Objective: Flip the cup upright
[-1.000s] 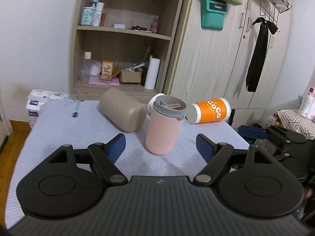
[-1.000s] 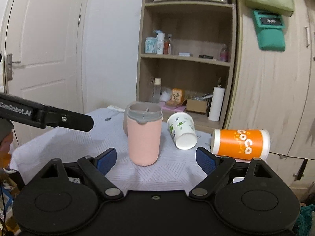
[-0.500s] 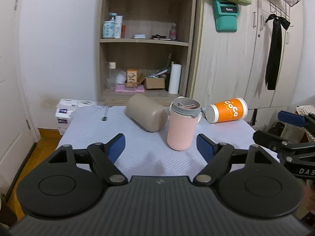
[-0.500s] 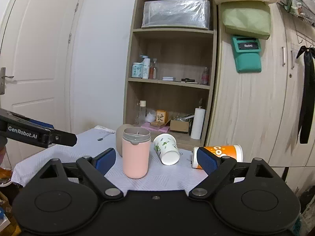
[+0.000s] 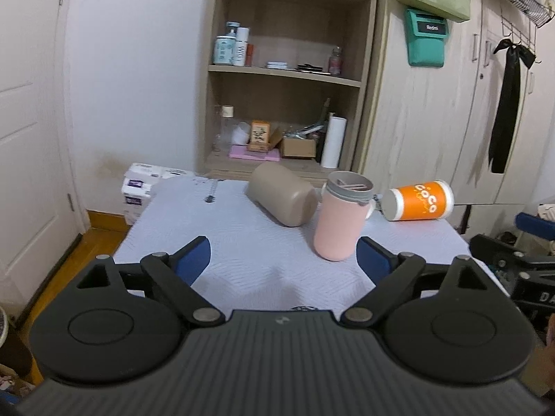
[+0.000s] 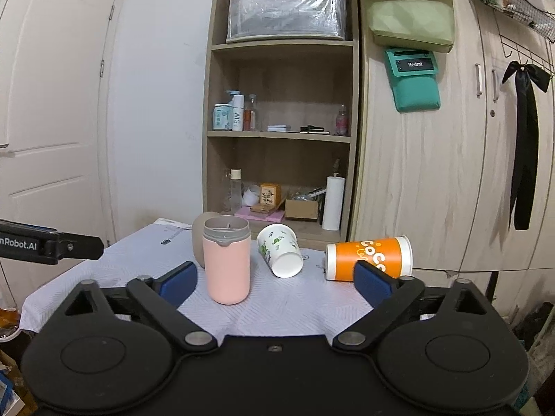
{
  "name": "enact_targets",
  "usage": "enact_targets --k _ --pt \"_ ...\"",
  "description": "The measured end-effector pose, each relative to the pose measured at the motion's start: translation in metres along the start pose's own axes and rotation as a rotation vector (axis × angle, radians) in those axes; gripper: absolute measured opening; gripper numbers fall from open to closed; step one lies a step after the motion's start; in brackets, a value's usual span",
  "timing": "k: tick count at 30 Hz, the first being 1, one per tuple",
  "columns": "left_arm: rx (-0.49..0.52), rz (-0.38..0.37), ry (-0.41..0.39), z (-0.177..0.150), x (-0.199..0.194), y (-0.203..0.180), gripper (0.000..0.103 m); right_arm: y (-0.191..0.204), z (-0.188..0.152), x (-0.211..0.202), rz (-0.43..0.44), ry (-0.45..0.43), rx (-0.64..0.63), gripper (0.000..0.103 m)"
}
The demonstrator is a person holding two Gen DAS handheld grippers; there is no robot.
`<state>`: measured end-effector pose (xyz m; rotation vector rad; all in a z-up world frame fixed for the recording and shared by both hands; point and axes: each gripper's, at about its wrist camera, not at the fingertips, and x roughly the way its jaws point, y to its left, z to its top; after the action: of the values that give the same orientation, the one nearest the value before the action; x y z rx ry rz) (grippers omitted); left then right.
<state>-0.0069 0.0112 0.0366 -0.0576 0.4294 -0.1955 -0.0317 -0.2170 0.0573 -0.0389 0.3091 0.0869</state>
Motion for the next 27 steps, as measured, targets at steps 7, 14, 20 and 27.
enact_targets --k 7,14,20,27 --pt "-0.003 0.025 0.005 -0.002 -0.003 0.0026 0.102 0.002 -0.0015 -0.0003 -0.013 0.02 -0.006 0.103" --pt "0.006 0.031 0.048 -0.0025 0.0004 0.0021 0.103 0.0063 -0.0039 0.0006 -0.013 0.034 -0.023 0.103" --pt "0.038 0.067 0.098 -0.0039 0.0056 0.002 0.103 0.009 -0.0014 0.0012 -0.04 0.037 -0.04 0.103" --pt "0.034 0.1 0.125 -0.0034 0.0051 0.0026 0.103 0.0095 -0.0025 0.0024 -0.061 0.057 -0.033 0.103"
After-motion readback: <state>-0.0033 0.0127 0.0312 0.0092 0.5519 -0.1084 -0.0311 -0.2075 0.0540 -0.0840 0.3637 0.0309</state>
